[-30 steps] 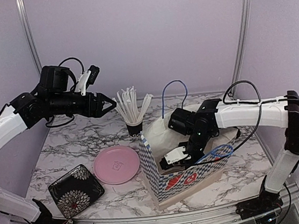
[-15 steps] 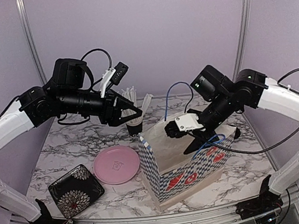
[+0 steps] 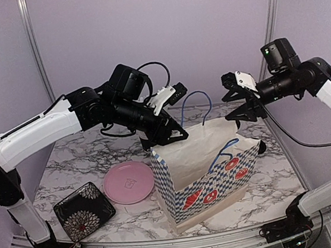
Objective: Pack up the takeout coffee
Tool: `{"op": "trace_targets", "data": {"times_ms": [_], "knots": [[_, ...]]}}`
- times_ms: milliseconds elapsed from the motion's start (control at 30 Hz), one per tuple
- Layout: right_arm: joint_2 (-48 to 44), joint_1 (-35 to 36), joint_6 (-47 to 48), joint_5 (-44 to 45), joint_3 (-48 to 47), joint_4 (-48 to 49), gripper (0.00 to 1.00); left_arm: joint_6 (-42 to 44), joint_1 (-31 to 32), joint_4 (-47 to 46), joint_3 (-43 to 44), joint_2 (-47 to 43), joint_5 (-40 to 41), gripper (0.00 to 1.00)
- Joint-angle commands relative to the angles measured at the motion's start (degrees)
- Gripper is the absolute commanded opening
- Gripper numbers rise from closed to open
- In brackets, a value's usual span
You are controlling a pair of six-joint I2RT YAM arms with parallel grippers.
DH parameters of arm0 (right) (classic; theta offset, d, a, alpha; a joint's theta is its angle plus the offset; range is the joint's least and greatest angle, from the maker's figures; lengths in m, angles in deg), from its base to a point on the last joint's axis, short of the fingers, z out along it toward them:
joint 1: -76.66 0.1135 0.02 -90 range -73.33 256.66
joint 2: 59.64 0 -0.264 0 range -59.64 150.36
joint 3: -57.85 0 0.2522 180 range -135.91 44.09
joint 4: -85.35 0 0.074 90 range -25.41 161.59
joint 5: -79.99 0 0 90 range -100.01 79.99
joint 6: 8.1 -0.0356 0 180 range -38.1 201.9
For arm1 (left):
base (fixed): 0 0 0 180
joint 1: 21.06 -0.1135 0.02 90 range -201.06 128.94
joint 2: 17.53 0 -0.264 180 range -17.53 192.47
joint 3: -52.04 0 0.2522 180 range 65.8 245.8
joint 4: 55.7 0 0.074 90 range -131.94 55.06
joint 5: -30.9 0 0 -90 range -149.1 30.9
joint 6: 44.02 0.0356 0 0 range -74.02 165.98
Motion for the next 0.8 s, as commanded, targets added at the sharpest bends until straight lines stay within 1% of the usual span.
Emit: {"op": "trace_targets", "data": {"times_ms": [0,133,200,233,267,300,333,400,433,533,600,767], "knots": [[-0.4,-7.1,-3.0,-3.7,-1.9,3.1,0.56,1.8,0.6,5.2,4.7,2.4,1.2,0.52],[1.3,-15.0,-5.8,-6.5,-2.0,5.4,0.56,2.2,1.2,8.1,6.9,4.6,3.8,0.41],[1.9,-18.0,-7.7,-5.7,-1.0,8.6,0.6,2.5,1.6,9.2,7.6,5.3,4.8,0.34],[2.1,-19.2,-8.6,-5.0,-0.3,10.1,0.63,2.7,1.9,9.7,7.8,5.5,5.5,0.32],[2.5,-20.1,-9.7,-3.9,0.4,11.7,0.69,3.1,2.2,10.3,8.0,5.7,6.1,0.26],[2.9,-21.0,-10.7,-2.9,1.0,13.2,0.74,3.3,2.4,10.8,8.1,5.7,6.5,0.23],[3.5,-22.0,-11.7,-1.9,1.8,14.5,0.8,3.4,2.6,11.3,8.1,5.6,6.8,0.2],[5.3,-23.7,-13.2,0.1,2.3,15.8,0.96,3.3,2.8,12.1,8.1,5.3,7.1,0.12],[6.6,-24.1,-13.8,1.1,2.1,16.0,0.98,3.1,2.8,12.7,8.1,5.2,7.3,0.08],[11.2,-24.2,-14.0,6.5,1.4,15.1,0.98,2.7,2.8,14.8,7.8,4.4,7.9,0.0],[14.1,-24.3,-13.3,8.1,0.5,13.2,0.97,2.4,2.8,16.9,7.3,3.4,8.2,0.0],[19.5,-24.3,-12.4,10.2,-1.9,9.9,0.79,1.7,2.7,21.5,4.8,0.7,7.5,0.0]]}}
